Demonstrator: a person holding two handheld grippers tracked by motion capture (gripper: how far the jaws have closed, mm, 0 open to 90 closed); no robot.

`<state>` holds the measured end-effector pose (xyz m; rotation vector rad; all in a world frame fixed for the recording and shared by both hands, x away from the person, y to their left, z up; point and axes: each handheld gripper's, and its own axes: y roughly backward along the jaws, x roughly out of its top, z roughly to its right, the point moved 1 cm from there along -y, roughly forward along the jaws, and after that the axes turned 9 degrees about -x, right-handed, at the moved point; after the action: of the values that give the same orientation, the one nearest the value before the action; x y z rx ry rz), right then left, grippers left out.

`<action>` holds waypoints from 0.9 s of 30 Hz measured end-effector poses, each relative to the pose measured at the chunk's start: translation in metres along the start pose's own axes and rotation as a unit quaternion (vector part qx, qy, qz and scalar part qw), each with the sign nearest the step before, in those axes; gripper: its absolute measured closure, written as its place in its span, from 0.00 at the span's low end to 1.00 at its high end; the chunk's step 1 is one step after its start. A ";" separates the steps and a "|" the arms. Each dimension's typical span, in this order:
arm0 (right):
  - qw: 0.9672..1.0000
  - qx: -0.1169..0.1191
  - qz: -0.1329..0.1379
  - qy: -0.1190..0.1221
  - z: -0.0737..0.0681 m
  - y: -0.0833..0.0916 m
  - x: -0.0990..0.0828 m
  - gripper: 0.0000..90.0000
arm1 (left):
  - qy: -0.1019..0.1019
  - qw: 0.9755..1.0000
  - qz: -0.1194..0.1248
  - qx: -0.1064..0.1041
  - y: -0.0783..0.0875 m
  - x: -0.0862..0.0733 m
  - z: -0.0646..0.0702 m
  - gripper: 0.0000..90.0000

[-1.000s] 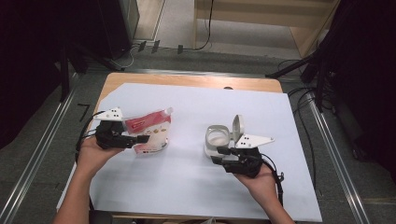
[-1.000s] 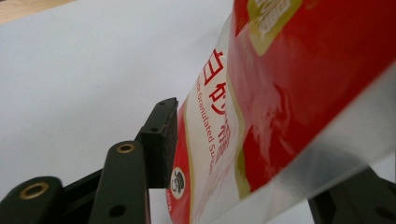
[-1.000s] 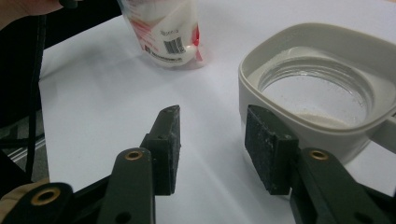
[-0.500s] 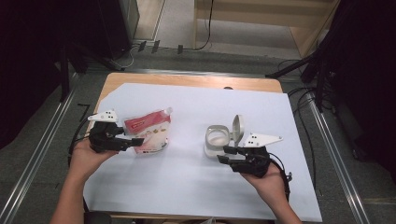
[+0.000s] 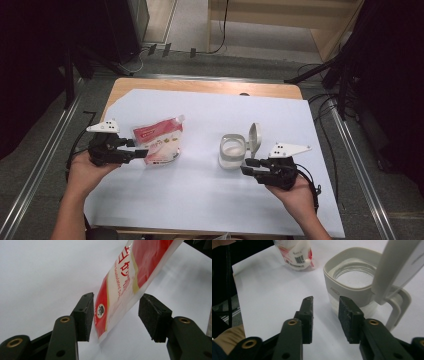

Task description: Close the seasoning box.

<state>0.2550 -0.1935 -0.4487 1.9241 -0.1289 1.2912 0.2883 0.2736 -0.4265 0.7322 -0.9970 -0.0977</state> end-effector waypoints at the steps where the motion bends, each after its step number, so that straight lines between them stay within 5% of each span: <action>1: 1.000 0.000 0.000 0.000 0.000 0.000 0.000 0.74 | 0.000 1.000 0.000 0.000 0.000 0.000 0.000 0.52; 13: 1.000 -0.018 -0.002 -0.003 0.015 0.018 0.000 1.00 | 0.007 1.000 -0.007 0.017 0.013 -0.012 -0.006 0.52; 17: 1.000 -0.028 -0.001 -0.011 0.020 0.023 0.000 1.00 | 0.019 1.000 0.009 0.022 0.021 -0.018 -0.012 0.52; 18: 0.999 -0.032 0.000 -0.014 0.023 0.025 0.000 1.00 | 0.036 0.999 0.010 0.020 0.025 -0.020 -0.015 0.51; 27: 0.998 -0.051 0.007 -0.033 0.036 0.030 0.001 1.00 | 0.038 0.998 0.021 0.046 0.029 -0.025 -0.024 0.51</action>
<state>0.2671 -0.2368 -0.4371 1.8831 -0.2389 1.2072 0.2858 0.3177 -0.4349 0.7931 -0.9496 0.0128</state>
